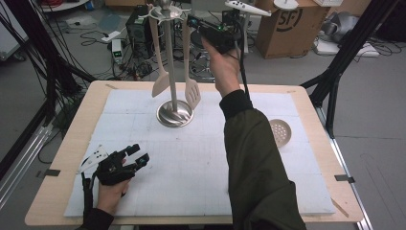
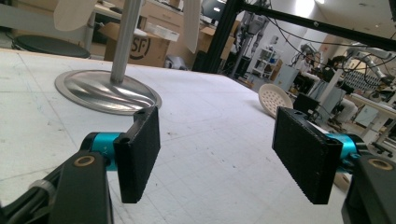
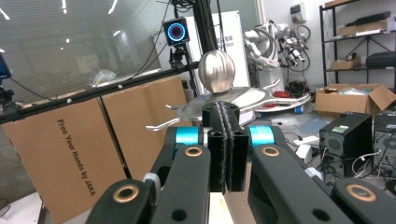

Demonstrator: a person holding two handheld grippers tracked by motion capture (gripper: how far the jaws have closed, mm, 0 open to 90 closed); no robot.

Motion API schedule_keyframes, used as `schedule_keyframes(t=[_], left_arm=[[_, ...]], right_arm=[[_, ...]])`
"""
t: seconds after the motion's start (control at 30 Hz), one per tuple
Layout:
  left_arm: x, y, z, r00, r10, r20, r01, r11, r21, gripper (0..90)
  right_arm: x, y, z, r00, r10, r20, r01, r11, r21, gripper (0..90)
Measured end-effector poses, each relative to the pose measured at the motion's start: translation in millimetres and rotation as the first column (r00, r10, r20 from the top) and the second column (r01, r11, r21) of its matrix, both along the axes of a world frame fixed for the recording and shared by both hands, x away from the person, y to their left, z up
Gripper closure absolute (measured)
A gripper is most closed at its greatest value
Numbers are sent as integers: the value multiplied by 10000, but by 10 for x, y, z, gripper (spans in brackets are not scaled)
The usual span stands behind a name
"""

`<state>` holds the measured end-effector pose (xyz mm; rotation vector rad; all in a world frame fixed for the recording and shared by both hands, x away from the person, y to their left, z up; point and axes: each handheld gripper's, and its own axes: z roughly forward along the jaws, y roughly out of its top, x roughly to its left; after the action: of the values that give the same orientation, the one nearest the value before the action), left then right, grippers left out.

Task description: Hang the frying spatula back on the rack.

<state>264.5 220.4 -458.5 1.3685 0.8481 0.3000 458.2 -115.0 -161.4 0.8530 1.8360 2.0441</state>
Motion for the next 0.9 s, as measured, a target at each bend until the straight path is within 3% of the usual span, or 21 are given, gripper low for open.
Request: schedule_keyframes(t=[0.7,0.9], left_arm=[[-2,2,0,10000,10,6,-10,10000,13,328],[-3,3,1,10000,15,5,-15,10000,22,328]], right_arm=[[52,-25,-10,9998,-184,57,183,9998,82,900],[59,13,16,9995,-279,121,280,9996,-105,900]])
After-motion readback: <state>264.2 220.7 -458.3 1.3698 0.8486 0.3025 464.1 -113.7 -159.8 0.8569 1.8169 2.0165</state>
